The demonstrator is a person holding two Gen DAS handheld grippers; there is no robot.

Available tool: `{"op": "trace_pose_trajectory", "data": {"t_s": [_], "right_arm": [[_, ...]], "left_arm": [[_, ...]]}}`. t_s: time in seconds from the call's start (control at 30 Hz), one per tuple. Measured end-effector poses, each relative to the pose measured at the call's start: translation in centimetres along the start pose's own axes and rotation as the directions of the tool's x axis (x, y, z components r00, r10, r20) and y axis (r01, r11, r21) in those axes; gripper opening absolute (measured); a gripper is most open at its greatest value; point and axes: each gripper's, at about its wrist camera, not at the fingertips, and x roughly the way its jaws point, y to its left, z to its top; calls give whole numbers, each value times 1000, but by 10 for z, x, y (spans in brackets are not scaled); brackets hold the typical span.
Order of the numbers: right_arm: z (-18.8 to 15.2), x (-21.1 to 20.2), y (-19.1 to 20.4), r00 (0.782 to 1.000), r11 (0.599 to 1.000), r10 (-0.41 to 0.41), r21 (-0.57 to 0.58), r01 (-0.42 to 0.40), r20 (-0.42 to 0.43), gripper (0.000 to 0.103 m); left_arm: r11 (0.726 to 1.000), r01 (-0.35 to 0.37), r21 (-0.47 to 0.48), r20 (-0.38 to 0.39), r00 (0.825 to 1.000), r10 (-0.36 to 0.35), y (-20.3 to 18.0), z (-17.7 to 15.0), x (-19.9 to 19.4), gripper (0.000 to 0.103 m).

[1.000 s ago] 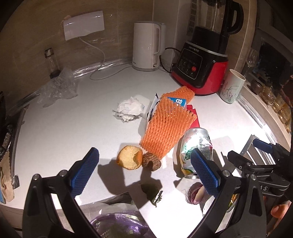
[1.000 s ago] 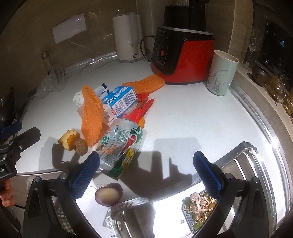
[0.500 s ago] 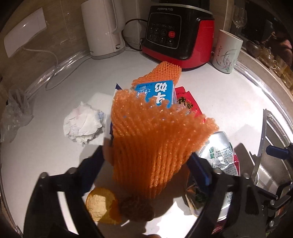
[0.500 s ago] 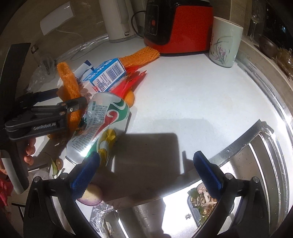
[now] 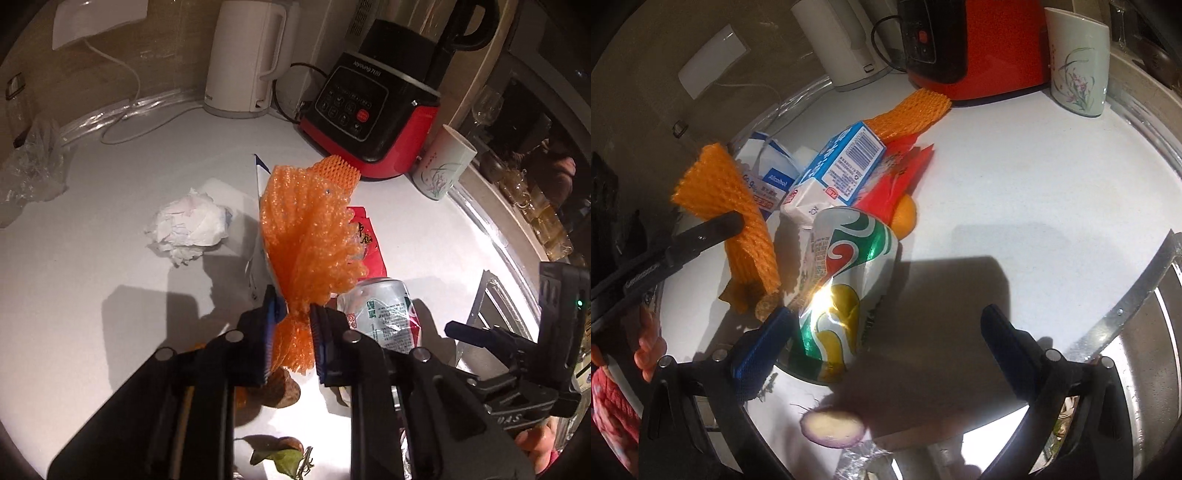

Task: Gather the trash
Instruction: 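Grasp the orange foam net with the left tool while the right tool grasps the soda can, then drop the foam net into the bin with the left tool while the right tool drops the can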

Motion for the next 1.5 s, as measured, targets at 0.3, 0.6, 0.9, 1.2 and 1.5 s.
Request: {"op": "trace_pose_trajectory", "data": {"t_s": [0.3,0.6,0.9,1.2,1.5], "right_arm": [[8,31,4,993,986,71,157,-55,-98,101],[4,23,7,990,977,135,170,-128,-30,58],[9,-2,11,994,989,104,98,-107,32,57],[8,-12,1,995,991,84,99,-88,45,57],[-13,-72,51,992,997,69,-48,-64,103,57]], "left_arm": [[999,23,-28,123,992,-20,7,-25,-68,18],[998,23,-65,166,986,-12,18,-32,-87,18],[999,-13,-34,152,988,18,13,-24,-69,19],[1000,-3,-12,121,993,5,2,-18,-45,19],[1000,12,1,157,988,-12,-2,-36,-95,19]]}}
